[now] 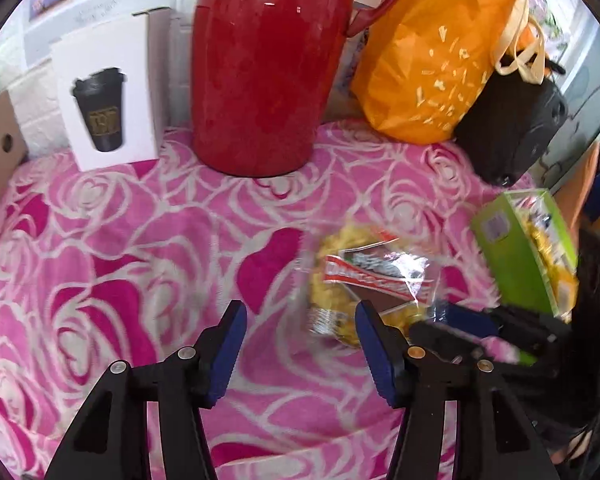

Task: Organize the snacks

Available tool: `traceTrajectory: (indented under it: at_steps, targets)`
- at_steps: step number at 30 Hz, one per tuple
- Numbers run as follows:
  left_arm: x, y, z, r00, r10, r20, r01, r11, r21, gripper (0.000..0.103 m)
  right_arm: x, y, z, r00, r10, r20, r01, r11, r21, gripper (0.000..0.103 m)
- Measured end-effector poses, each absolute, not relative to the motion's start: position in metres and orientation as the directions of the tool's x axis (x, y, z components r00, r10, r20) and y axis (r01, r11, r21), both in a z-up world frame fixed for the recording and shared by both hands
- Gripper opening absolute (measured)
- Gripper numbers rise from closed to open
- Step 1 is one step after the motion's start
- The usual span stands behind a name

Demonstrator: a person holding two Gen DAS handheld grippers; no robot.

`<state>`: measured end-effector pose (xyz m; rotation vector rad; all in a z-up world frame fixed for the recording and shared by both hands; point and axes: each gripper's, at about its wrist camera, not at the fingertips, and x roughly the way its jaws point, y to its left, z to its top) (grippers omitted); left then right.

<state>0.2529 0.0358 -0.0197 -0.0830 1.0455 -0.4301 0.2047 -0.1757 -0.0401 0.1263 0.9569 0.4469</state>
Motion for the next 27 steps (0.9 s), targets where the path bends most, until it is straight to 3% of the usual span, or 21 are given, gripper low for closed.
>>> traceTrajectory:
  at_steps: [4, 9, 10, 11, 14, 15, 27]
  targets:
    - [0.262, 0.026, -0.027, 0.415, -0.373, -0.83, 0.31, 0.916, -0.256, 0.058, 0.206, -0.175, -0.042, 0.491, 0.407, -0.77, -0.3, 0.909, 0.289, 0.047]
    - [0.268, 0.019, -0.041, 0.373, -0.394, -0.84, 0.314, 0.905, -0.286, 0.057, 0.209, -0.176, -0.05, 0.48, 0.407, -0.777, -0.277, 0.911, 0.306, 0.047]
    - [0.267, 0.017, -0.043, 0.366, -0.396, -0.843, 0.321, 0.903, -0.285, 0.053, 0.211, -0.175, -0.052, 0.474, 0.409, -0.78, -0.275, 0.91, 0.31, 0.047]
    - [0.266, 0.015, -0.046, 0.352, -0.42, -0.836, 0.336, 0.891, -0.306, 0.04, 0.212, -0.174, -0.054, 0.469, 0.412, -0.781, -0.272, 0.909, 0.316, 0.047]
    - [0.258, 0.008, -0.04, 0.374, -0.399, -0.837, 0.36, 0.894, -0.265, 0.028, 0.211, -0.174, -0.054, 0.466, 0.415, -0.782, -0.268, 0.908, 0.322, 0.036]
    - [0.254, 0.007, -0.036, 0.38, -0.393, -0.837, 0.367, 0.895, -0.253, 0.027, 0.208, -0.175, -0.05, 0.472, 0.418, -0.776, -0.272, 0.906, 0.323, 0.024]
    - [0.203, -0.017, 0.048, 0.515, -0.449, -0.73, 0.435, 0.871, -0.229, 0.027, 0.159, -0.213, 0.03, 0.652, 0.404, -0.641, -0.28, 0.915, 0.292, 0.024]
